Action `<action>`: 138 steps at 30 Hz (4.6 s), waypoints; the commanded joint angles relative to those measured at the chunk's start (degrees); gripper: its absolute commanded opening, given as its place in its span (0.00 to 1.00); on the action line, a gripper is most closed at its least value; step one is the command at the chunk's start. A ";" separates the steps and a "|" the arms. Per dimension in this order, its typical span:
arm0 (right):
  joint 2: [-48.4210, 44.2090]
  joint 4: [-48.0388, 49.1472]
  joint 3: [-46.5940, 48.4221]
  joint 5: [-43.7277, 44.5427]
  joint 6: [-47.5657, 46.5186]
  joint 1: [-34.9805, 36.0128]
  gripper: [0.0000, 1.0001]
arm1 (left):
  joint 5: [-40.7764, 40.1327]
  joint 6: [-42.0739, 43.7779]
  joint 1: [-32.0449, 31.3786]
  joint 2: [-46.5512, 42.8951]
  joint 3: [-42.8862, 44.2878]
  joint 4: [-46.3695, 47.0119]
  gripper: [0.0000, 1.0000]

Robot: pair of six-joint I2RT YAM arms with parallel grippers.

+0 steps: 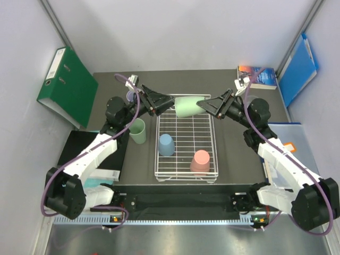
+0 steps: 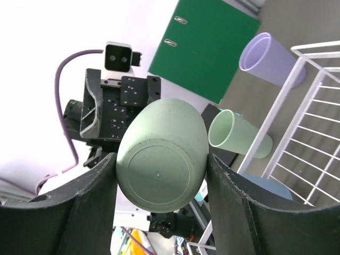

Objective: Unload the cups from the dish rack

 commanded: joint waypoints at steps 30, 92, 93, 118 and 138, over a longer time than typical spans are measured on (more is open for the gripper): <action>0.89 -46.08 20.63 29.93 -24.62 2.99 0.85 | -24.36 36.86 -5.21 2.98 31.99 -62.00 0.00; -2.18 -66.94 20.67 45.72 -35.64 27.59 0.86 | -50.92 43.30 -5.38 -1.49 33.70 -70.82 0.78; -2.97 -67.99 20.31 46.86 -34.49 29.00 0.87 | -50.65 42.95 -5.38 -1.49 33.52 -70.90 0.78; 4.40 -73.53 13.79 57.85 -20.16 46.59 0.47 | -47.58 42.42 -6.70 -4.12 26.92 -69.06 0.78; -16.86 -40.91 13.65 30.67 -24.31 10.45 0.00 | -22.32 31.37 -6.79 -5.62 20.26 -45.97 0.78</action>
